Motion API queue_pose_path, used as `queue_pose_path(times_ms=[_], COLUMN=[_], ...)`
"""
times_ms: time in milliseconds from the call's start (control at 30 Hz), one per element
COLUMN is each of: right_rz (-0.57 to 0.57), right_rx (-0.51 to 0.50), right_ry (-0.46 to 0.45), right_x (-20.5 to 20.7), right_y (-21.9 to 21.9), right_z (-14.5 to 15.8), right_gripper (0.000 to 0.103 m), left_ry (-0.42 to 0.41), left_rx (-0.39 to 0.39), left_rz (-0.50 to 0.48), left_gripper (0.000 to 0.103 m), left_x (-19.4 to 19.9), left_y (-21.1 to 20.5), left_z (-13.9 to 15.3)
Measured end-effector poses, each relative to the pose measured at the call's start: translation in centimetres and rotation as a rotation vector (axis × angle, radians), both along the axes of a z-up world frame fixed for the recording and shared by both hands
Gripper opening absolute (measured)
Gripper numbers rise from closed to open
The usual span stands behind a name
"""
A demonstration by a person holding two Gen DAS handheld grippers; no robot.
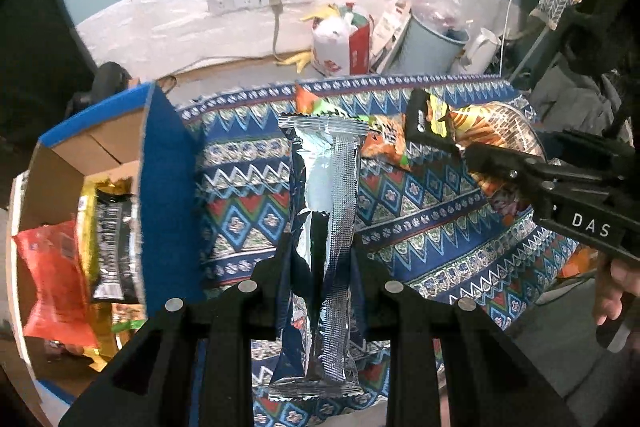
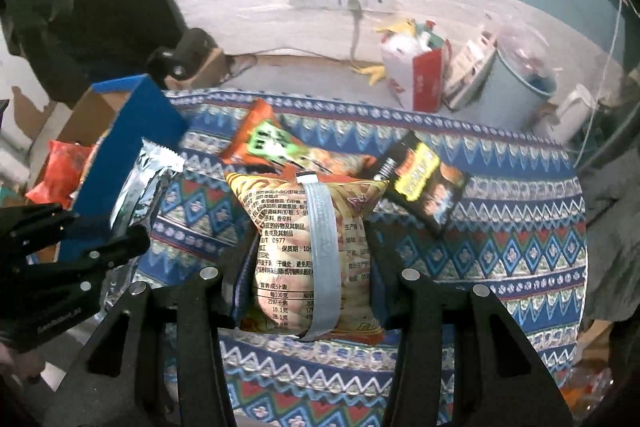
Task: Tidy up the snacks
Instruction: 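Lift both items and carry them over the cardboard box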
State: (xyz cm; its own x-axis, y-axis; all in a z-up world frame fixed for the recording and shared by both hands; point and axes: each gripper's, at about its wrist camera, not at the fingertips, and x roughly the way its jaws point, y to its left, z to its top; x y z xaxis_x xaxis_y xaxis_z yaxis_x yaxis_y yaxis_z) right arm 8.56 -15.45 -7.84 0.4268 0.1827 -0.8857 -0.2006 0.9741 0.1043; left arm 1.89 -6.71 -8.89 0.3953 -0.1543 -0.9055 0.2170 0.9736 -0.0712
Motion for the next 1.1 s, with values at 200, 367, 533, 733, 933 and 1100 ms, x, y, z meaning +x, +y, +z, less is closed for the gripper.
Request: queue_pose_path(times_ms=[200, 367, 533, 733, 933, 1100], right_rz=[0.031, 0.053, 0.081, 0.117, 0.16, 0.196], right_rx=[0.015, 0.02, 0.02, 0.024, 0.026, 0.023], right_ry=[-0.016, -0.023, -0.024, -0.023, -0.026, -0.027], right_x=[0.2, 0.6, 1.2, 1.8, 2.3, 2.8], right_y=[1.7, 3.3, 5.4, 8.3, 11.5, 14.2], right_z=[0.8, 1.2, 1.5, 1.8, 2.2, 2.2], right_gripper=[0.046, 0.046, 0.046, 0.046, 0.046, 0.046], left_ry=[-0.022, -0.053, -0.073, -0.089, -0.087, -0.069], left_rx=[-0.025, -0.043, -0.059, -0.07, -0.088, -0.09], left_rz=[0.015, 0.036, 0.076, 0.135, 0.185, 0.226], left_gripper=[0.026, 0.026, 0.026, 0.026, 0.026, 0.026], left_x=[-0.4, -0.8, -0.9, -1.3, -1.8, -2.1], left_y=[1.7, 3.5, 5.8, 9.2, 12.5, 15.0], left_z=[1.5, 2.9, 3.8, 4.0, 3.6, 2.4])
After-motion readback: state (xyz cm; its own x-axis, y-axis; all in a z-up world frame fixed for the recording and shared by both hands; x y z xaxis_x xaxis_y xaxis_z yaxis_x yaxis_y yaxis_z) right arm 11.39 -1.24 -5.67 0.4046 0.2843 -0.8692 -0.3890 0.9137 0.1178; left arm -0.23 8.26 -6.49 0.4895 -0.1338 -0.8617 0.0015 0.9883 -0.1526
